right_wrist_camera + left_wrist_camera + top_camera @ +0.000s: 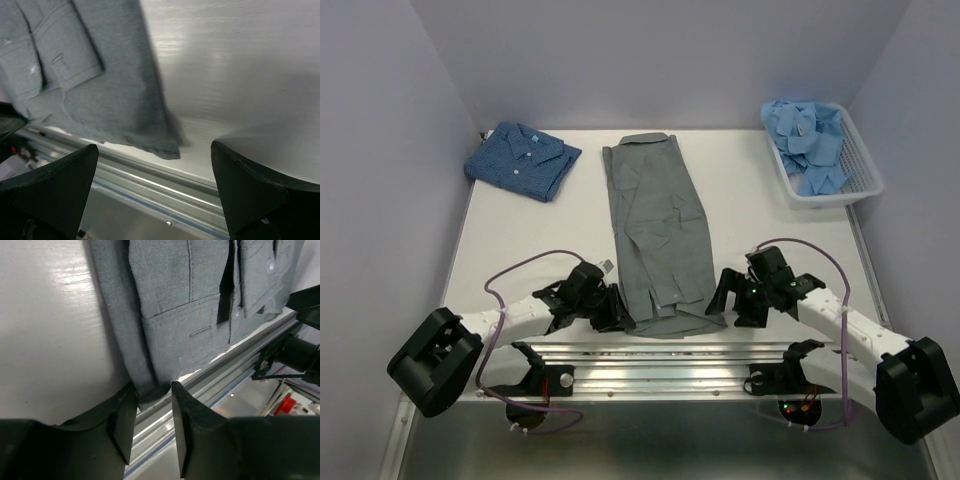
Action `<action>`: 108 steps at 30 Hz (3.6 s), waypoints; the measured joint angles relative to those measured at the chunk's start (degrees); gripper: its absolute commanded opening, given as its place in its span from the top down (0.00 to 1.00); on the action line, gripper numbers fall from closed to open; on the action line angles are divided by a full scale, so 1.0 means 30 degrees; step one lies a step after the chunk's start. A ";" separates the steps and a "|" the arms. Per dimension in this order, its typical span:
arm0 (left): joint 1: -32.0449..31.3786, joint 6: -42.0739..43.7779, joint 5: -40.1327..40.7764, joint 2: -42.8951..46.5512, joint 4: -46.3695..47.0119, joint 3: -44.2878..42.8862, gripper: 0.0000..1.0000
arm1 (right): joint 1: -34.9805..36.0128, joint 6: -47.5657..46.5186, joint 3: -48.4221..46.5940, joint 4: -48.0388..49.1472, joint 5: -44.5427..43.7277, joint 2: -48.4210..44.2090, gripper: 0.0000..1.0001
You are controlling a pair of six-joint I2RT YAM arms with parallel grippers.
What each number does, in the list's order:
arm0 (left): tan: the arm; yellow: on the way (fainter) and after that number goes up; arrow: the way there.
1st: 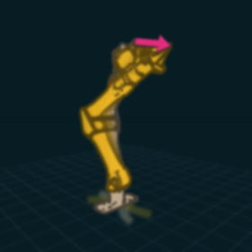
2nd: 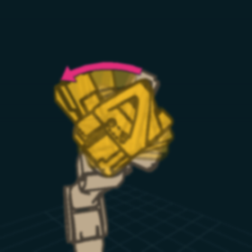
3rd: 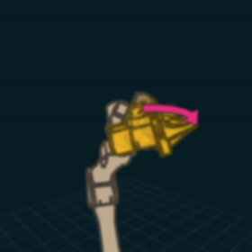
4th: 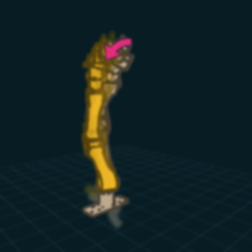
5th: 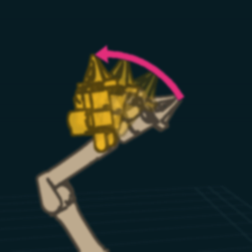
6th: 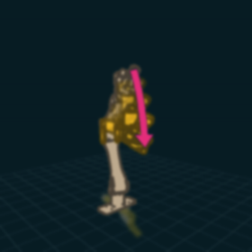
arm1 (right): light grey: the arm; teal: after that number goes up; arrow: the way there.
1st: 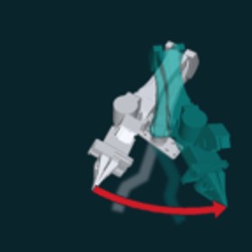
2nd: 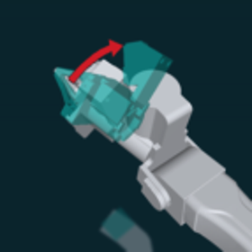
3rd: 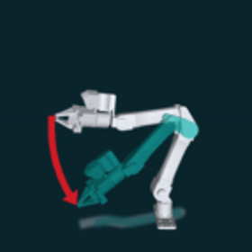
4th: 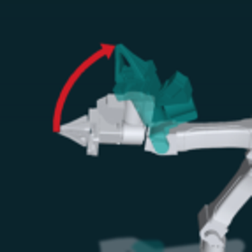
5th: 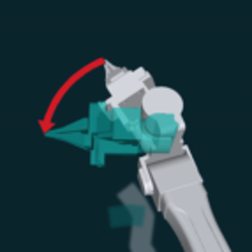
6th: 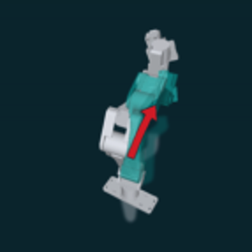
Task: Fold and stack the long sleeve shirts
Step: Fold the shirt
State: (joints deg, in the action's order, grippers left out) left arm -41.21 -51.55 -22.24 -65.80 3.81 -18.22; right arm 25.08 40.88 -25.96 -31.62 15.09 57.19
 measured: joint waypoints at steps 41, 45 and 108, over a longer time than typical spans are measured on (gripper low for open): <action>0.3803 0.2805 0.2426 -0.1392 -0.3891 -0.9362 1.00 | -0.0087 -0.2018 -0.9624 0.2608 -0.1792 0.5122 0.99; 0.5209 0.3701 0.2098 -0.3373 -0.3730 -1.1023 1.00 | -0.0087 -0.2441 -1.1613 0.3432 -0.2528 0.7424 0.99; 0.8269 0.7344 0.4138 -1.4353 -0.5566 -2.2367 0.01 | -0.2368 -0.5413 -1.9205 0.8043 0.0262 1.6298 0.00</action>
State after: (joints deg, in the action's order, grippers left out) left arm -16.40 -29.52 -9.82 -108.86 -12.88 -85.32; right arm 17.98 24.64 -83.57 -7.49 15.88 106.08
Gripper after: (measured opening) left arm 0.985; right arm 0.997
